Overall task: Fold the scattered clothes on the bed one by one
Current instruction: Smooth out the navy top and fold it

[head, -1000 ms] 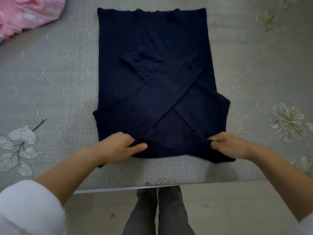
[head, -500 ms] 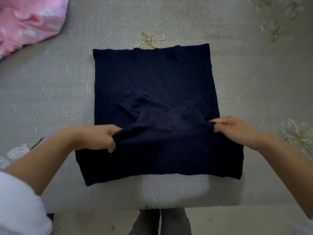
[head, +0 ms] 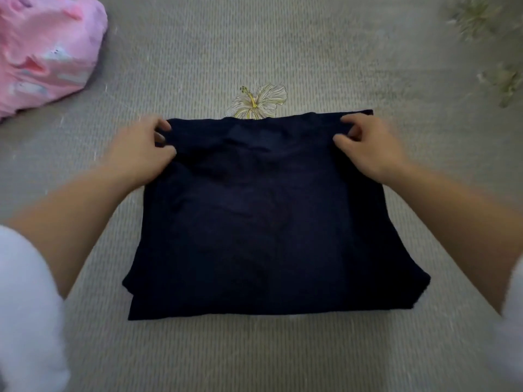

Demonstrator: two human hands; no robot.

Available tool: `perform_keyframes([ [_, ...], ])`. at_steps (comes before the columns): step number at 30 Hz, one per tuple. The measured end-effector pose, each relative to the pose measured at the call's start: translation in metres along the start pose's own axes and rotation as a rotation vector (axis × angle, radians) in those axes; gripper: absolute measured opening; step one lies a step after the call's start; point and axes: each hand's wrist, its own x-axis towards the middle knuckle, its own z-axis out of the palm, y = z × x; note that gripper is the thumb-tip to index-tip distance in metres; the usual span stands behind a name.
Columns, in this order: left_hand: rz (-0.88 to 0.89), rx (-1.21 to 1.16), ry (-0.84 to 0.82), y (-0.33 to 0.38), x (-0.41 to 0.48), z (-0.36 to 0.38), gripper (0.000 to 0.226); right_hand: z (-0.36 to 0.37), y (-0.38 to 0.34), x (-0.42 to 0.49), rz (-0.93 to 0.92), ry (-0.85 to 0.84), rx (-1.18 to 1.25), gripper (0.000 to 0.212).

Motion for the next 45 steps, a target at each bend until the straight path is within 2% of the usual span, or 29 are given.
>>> perform_keyframes([
  [2,-0.099,-0.021,-0.013,-0.020,-0.006,0.025,0.056,0.015,0.015,-0.007,0.071,-0.005,-0.078,0.059],
  [5,-0.203,0.023,-0.042,-0.044,-0.022,0.052,0.067,0.027,0.037,-0.022,0.190,0.031,-0.034,0.060],
  [7,-0.226,0.032,0.017,-0.048,-0.025,0.059,0.063,0.029,0.044,-0.024,0.206,0.054,0.058,0.047],
  [9,-0.233,0.023,0.105,-0.044,-0.021,0.060,0.046,0.028,0.044,-0.022,0.181,0.062,0.133,0.028],
  [11,-0.227,0.044,0.189,-0.040,-0.018,0.055,0.024,0.023,0.040,-0.021,0.169,0.009,0.153,0.029],
  [14,-0.208,-0.066,0.274,-0.035,-0.012,0.041,0.023,0.015,0.038,-0.018,0.148,-0.043,0.253,0.019],
  [17,-0.133,-0.146,0.220,-0.031,-0.004,0.035,0.028,0.011,0.038,-0.013,0.175,-0.039,0.343,0.012],
  [21,-0.093,-0.041,0.070,-0.002,0.008,0.055,0.054,0.022,0.041,-0.011,0.306,-0.052,0.399,0.034],
  [24,-0.113,-0.008,0.025,0.030,0.013,0.076,0.060,0.025,0.033,-0.007,0.282,-0.052,0.485,0.035],
  [26,-0.137,-0.020,0.048,0.043,0.017,0.086,0.049,0.026,0.029,-0.004,0.202,-0.086,0.418,0.025],
  [29,-0.120,-0.120,0.178,0.051,0.022,0.089,0.025,0.023,0.025,-0.004,0.036,0.029,0.307,0.018],
  [32,-0.036,-0.199,0.357,0.053,0.024,0.075,0.019,0.016,0.024,-0.004,-0.037,0.160,0.351,0.015],
  [34,-0.005,-0.198,0.414,0.053,0.028,0.069,0.019,0.016,0.025,0.001,-0.063,0.211,0.347,0.015],
  [36,-0.032,-0.156,0.393,0.052,0.035,0.074,0.023,0.023,0.027,0.008,-0.081,0.213,0.270,0.023],
  [38,-0.057,-0.059,0.309,0.051,0.033,0.089,0.038,0.034,0.031,0.013,-0.057,0.158,0.040,0.047],
  [40,0.046,0.045,0.258,0.048,0.014,0.108,0.051,0.042,0.036,0.004,-0.057,0.133,-0.211,0.062],
  [43,0.219,0.155,0.130,0.035,-0.027,0.130,0.054,0.050,0.044,-0.031,-0.270,0.168,-0.322,0.061],
  [45,0.201,0.224,0.075,0.022,-0.044,0.137,0.056,0.057,0.058,-0.049,-0.357,0.038,-0.439,0.062],
])
